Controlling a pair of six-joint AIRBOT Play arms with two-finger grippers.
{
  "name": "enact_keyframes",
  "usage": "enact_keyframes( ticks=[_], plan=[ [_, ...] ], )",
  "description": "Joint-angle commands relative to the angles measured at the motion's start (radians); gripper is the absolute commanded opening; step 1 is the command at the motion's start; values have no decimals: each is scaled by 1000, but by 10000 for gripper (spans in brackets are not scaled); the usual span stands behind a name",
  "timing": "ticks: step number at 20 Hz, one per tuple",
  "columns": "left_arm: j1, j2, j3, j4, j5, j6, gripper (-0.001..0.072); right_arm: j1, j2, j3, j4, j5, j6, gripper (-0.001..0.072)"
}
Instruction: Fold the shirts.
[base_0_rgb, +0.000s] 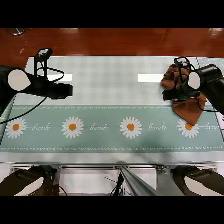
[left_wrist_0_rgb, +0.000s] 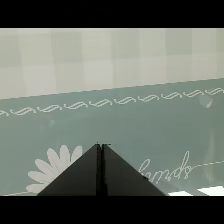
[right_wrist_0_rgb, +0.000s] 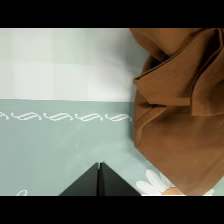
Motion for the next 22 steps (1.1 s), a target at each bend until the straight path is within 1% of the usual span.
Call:
enact_keyframes(
  ticks=[1, 11, 13, 15, 16, 18, 19, 20, 21, 22],
  plan=[
    [0, -1, 0, 0, 0, 0, 20, 0, 0, 0, 0, 0, 0, 27],
    [0, -1, 0, 0, 0, 0, 20, 0, 0, 0, 0, 0, 0, 27],
    [0, -1, 0, 0, 0, 0, 20, 0, 0, 0, 13, -43, 34, 27],
    [0, -1, 0, 0, 2, 0, 20, 0, 0, 0, 16, -96, 34, 27],
    [0, -1, -1, 0, 30, 0, 20, 0, 0, 0, 16, -119, 34, 28],
    [0, -2, -1, 0, 125, 0, 20, 0, 0, 0, 15, -184, 34, 27],
    [0, -4, -1, 0, 174, 0, 20, 0, -2, 0, 10, -250, 34, 27],
    [0, -10, -1, 2, 231, 0, 33, -1, -3, 0, -31, -319, 36, 55],
    [0, -21, -1, 9, 290, 0, 212, -6, -7, 0, -103, -389, 58, 307],
    [0, -36, 0, 16, 347, 0, 664, -25, -19, 0, -193, -457, 121, 622]
  ],
)
